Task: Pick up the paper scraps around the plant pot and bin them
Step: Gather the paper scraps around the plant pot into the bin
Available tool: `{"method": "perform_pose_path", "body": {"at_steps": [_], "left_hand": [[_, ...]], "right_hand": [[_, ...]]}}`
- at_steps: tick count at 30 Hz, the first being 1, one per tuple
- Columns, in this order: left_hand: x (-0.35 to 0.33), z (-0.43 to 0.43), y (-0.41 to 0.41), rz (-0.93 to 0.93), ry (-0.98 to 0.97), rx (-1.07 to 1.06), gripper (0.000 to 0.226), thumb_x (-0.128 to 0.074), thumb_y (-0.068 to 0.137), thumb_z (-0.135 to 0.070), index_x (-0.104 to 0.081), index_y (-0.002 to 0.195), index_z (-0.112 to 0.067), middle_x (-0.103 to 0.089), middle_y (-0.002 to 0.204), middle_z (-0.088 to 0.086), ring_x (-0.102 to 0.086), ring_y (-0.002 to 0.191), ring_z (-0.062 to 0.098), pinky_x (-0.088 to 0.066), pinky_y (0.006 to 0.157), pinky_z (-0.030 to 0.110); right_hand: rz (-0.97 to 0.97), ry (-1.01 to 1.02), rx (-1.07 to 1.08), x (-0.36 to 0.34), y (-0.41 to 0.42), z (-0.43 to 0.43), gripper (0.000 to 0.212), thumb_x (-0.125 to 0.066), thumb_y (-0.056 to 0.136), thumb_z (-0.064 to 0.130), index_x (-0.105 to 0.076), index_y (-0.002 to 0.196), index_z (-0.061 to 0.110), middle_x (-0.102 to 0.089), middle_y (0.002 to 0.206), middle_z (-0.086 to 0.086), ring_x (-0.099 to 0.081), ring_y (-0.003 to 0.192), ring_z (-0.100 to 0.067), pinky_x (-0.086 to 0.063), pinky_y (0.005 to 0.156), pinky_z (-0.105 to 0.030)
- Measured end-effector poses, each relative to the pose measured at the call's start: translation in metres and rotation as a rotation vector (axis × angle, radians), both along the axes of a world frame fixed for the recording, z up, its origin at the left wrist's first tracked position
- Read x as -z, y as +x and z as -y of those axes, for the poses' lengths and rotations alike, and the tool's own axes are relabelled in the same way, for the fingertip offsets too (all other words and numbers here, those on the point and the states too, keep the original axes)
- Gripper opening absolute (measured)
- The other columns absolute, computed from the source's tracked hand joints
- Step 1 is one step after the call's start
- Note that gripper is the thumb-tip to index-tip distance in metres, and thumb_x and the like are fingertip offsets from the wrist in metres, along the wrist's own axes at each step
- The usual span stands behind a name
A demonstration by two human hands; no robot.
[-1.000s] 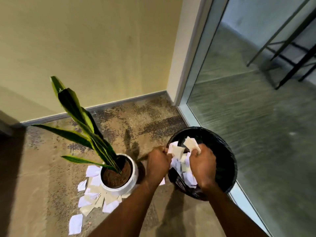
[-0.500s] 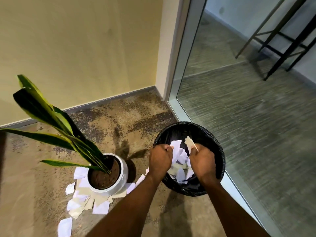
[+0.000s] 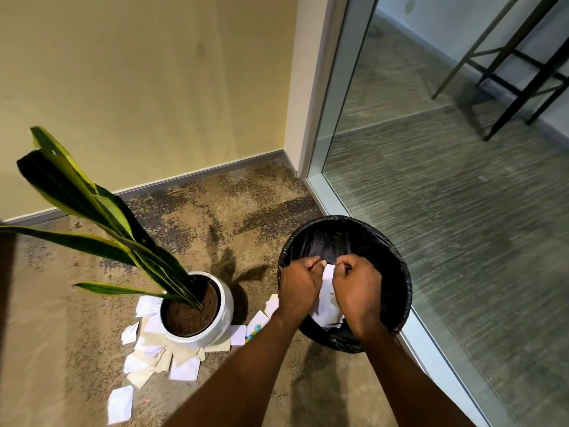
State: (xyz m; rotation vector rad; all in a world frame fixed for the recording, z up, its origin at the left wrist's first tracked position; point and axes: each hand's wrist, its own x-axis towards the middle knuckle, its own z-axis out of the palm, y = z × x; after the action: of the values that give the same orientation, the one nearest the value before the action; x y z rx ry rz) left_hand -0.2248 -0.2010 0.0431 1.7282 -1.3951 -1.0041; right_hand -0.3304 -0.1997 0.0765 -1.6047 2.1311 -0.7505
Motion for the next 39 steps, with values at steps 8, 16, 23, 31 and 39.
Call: {"method": "perform_pose_path", "body": {"at_steps": [8,16,23,31,39], "left_hand": [[-0.001,-0.024,0.061,-0.009,-0.177,-0.277,0.027,-0.056,0.090,-0.012,-0.070,0.113,-0.013,-0.073,0.106,0.003,-0.067,0.097,0.013,-0.052,0.086,0.028],[0.097,-0.077,0.123,0.168,-0.038,-0.267,0.030,-0.053,0.079,-0.012,-0.073,0.101,-0.012,-0.074,0.099,0.007,-0.067,0.091,0.023,-0.052,0.080,0.033],[0.212,-0.118,0.130,0.397,0.149,0.098,0.034,-0.054,0.079,-0.036,-0.063,0.105,-0.015,-0.065,0.108,0.011,-0.059,0.097,0.029,-0.042,0.081,0.034],[0.298,-0.134,0.131,0.791,0.351,0.248,0.082,-0.048,0.081,-0.042,-0.020,0.151,-0.009,-0.029,0.154,0.022,-0.027,0.141,0.037,-0.019,0.116,0.048],[0.287,-0.132,0.134,0.762,0.331,0.219,0.068,-0.038,0.092,-0.039,-0.018,0.151,-0.013,-0.039,0.146,0.016,-0.040,0.129,0.037,-0.034,0.108,0.049]], "right_hand": [[0.165,-0.163,-0.248,0.011,0.073,-0.017,0.020,-0.060,0.080,0.001,-0.067,0.095,0.012,-0.063,0.098,-0.006,-0.064,0.081,-0.018,-0.049,0.076,-0.024],[0.054,0.047,-0.451,0.111,0.133,-0.053,0.031,-0.057,0.075,0.005,-0.067,0.104,0.007,-0.065,0.105,-0.016,-0.062,0.095,-0.034,-0.046,0.085,-0.034],[-0.123,0.450,-0.556,0.249,0.114,-0.069,0.054,-0.072,0.075,0.021,-0.058,0.126,0.010,-0.056,0.123,-0.018,-0.054,0.112,-0.037,-0.042,0.099,-0.038],[-0.308,0.453,-0.650,0.324,0.120,-0.067,0.085,-0.075,0.067,0.046,-0.042,0.140,0.019,-0.040,0.140,-0.014,-0.043,0.122,-0.037,-0.035,0.102,-0.040],[-0.377,0.439,-0.681,0.327,0.131,-0.061,0.083,-0.071,0.074,0.041,-0.029,0.143,0.023,-0.041,0.128,-0.013,-0.043,0.117,-0.032,-0.045,0.093,-0.042]]}}
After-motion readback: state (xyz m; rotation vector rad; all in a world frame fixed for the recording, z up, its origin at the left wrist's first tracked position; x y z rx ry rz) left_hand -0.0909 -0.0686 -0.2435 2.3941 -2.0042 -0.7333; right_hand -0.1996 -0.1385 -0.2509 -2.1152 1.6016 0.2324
